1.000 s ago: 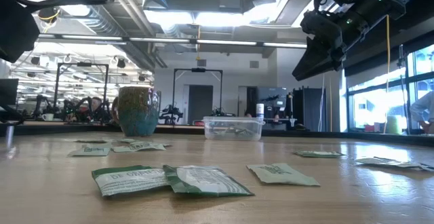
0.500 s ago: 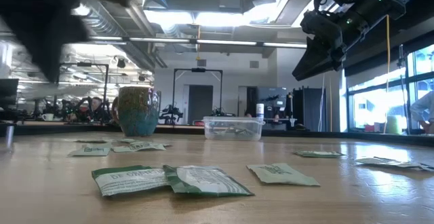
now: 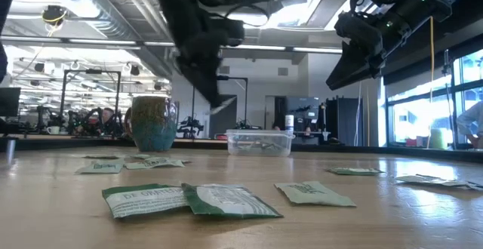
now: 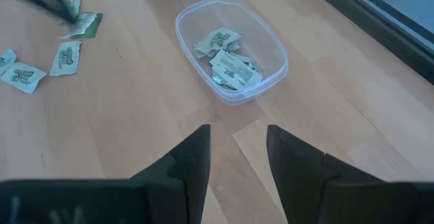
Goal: Pick and place Stevia / Truvia into bins
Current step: Put the stevia packet into the transparent container
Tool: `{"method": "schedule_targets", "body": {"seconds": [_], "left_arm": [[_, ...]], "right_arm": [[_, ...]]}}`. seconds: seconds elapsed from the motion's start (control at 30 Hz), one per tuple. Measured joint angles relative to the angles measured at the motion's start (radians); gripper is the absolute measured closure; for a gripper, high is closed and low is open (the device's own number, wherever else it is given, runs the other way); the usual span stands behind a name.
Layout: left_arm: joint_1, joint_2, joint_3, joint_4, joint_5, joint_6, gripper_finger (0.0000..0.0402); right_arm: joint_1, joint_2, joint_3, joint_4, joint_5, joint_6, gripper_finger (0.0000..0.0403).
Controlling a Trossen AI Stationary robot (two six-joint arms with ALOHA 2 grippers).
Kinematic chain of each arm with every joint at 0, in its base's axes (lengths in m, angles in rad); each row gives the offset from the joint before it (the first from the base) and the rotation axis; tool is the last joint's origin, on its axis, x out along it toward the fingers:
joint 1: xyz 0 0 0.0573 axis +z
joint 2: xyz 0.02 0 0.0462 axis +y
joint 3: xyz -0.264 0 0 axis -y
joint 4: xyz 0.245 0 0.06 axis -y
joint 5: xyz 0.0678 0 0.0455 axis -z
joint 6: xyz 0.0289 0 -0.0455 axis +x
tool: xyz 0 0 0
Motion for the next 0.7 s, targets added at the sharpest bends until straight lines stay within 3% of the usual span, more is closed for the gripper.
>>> {"method": "schedule_targets", "body": {"seconds": [0.17,0.4,0.7], "left_arm": [[0.135,0.013,0.003,0.200,0.055,0.169,0.0399],[0.254,0.052,0.003,0.385,0.107,0.287,0.0399],[0.318,0.148,0.003,0.426,0.154,0.309,0.0399]], "right_arm": [[0.000,0.000,0.000,0.000,0.000,0.000,0.0256],[0.000,0.000,0.000,-0.002,0.000,0.002,0.0256],[0.000,0.000,0.000,-0.006,0.000,0.001,0.0256]]}}
